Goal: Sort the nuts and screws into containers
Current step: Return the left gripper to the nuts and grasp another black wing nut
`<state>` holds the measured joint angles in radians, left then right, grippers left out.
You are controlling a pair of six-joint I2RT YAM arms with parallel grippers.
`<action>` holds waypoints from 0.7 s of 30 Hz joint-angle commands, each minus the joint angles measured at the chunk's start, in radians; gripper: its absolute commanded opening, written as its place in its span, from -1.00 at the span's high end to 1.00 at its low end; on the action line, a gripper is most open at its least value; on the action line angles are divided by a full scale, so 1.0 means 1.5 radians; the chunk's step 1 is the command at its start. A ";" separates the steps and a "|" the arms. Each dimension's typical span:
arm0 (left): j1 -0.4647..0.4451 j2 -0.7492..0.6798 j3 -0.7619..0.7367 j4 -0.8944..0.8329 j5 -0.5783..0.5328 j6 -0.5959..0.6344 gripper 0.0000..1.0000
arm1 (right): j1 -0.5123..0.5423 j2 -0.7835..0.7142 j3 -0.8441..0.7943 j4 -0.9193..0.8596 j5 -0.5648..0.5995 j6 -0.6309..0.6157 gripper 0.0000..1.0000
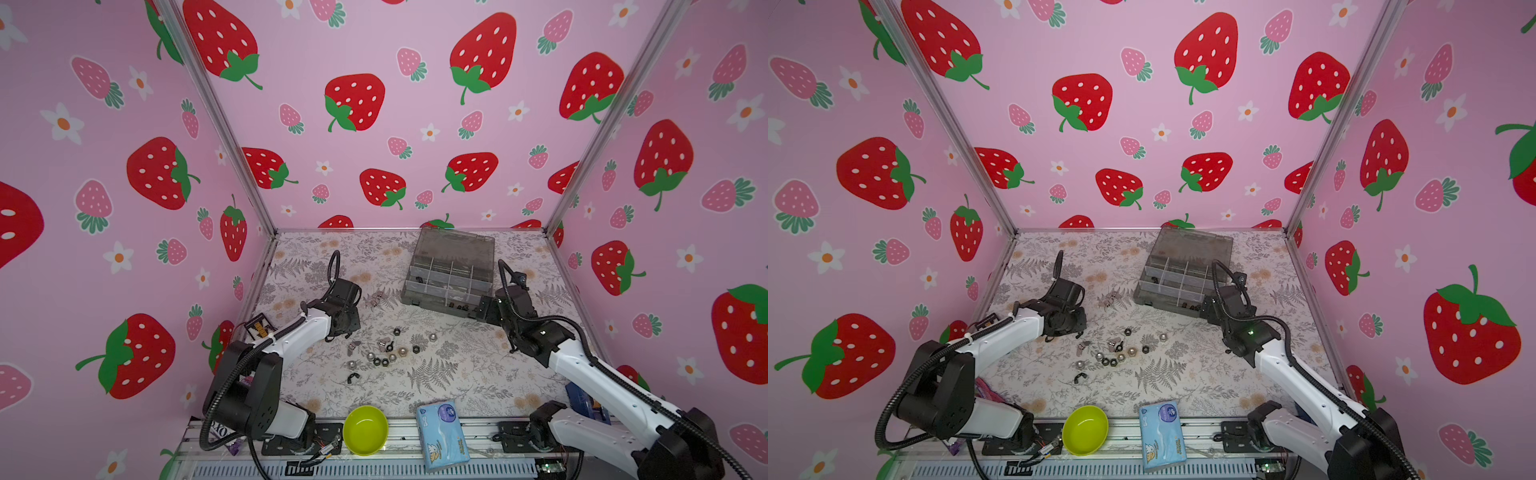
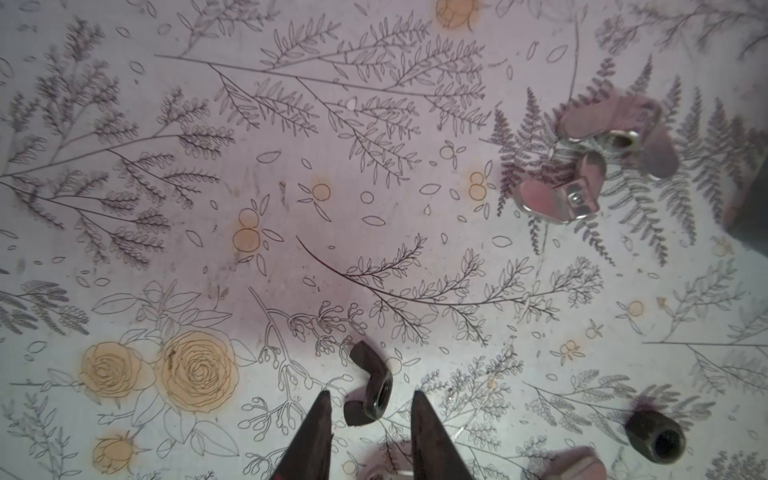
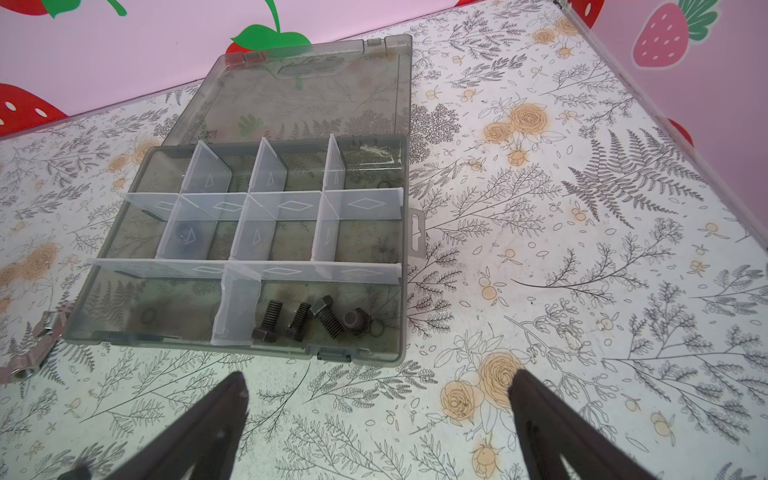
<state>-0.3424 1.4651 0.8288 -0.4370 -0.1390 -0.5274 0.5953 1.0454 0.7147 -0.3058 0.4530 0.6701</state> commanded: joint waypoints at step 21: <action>0.011 0.073 -0.026 0.042 0.025 -0.010 0.55 | -0.003 0.009 0.014 -0.014 0.025 0.019 -0.99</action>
<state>-0.3317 1.5635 0.7971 -0.3843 -0.1043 -0.5293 0.5953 1.0523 0.7151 -0.3122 0.4644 0.6804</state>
